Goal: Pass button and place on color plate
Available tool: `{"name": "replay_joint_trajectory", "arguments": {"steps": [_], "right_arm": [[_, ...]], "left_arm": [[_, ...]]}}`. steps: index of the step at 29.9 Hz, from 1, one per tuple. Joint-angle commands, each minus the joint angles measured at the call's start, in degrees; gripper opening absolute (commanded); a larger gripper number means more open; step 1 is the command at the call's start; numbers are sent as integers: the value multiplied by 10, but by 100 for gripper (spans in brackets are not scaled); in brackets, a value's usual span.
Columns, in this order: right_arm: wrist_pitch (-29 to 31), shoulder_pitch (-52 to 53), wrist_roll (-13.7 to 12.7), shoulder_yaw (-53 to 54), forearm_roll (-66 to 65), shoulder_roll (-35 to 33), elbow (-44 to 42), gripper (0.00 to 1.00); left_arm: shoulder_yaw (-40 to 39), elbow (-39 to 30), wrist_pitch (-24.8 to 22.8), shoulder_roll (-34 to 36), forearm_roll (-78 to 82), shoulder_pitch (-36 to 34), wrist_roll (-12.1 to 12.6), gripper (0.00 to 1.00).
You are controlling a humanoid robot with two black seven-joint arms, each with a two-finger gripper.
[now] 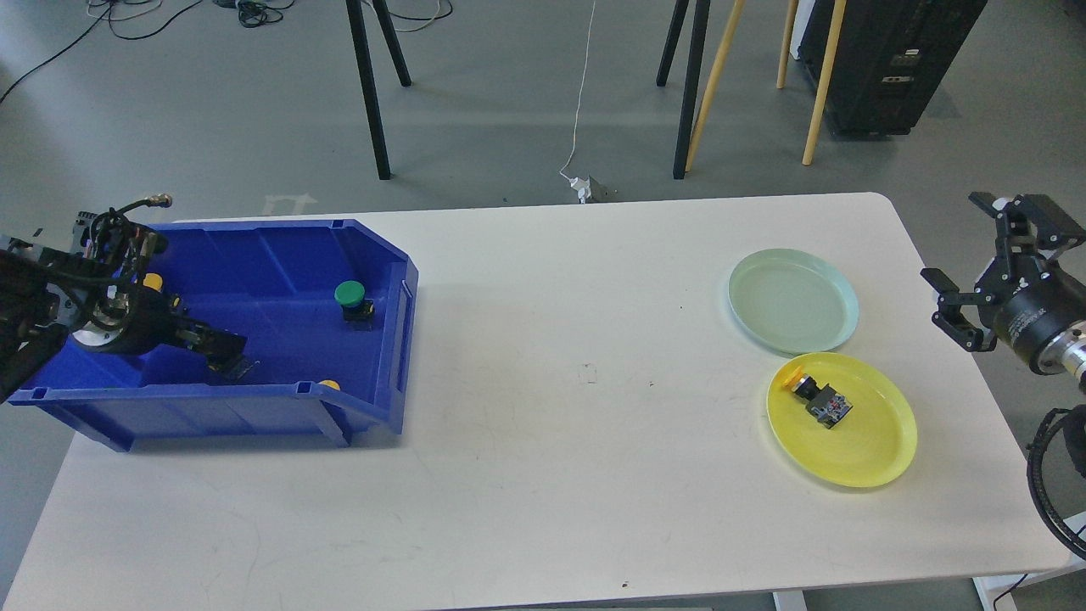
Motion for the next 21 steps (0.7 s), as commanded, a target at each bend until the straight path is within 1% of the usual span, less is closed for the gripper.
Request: {"name": "replay_joint_trajectory", "arguments": {"steps": [1, 4, 7, 10, 11, 13, 14, 15, 18, 19, 20, 21], "right_arm": [[0, -1, 0, -1, 0, 1, 0, 100], [0, -1, 0, -1, 0, 1, 0, 100], [0, -2, 1, -1, 0, 1, 0, 100], [0, -6, 1, -1, 0, 1, 0, 100], [0, -7, 1, -2, 0, 1, 0, 100], [0, -9, 1, -2, 0, 1, 0, 100], [0, -10, 1, -1, 0, 1, 0, 100], [0, -12, 1, -1, 0, 1, 0, 100], [0, -13, 2, -1, 0, 1, 0, 100], [0, -14, 2, -1, 0, 1, 0, 100], [0, -14, 2, -1, 1, 1, 0, 100], [0, -14, 2, -2, 1, 1, -1, 100]], "left_arm": [[0, 17, 0, -12, 1, 6, 0, 98], [0, 35, 0, -25, 0, 6, 0, 96], [-1, 37, 0, -26, -1, 6, 0, 89], [-1, 37, 0, -25, -1, 6, 0, 88], [-1, 38, 0, -25, -1, 6, 0, 86], [-1, 38, 0, -24, 0, 6, 0, 77], [-1, 38, 0, -25, 0, 6, 0, 69], [0, 37, 0, -24, 0, 6, 0, 66], [-1, 38, 0, -25, -1, 5, 0, 65], [0, 36, 0, -23, 0, 5, 0, 63], [0, 34, 0, -23, 1, 8, 0, 51], [0, 33, 0, -20, 3, 9, 0, 20]]}}
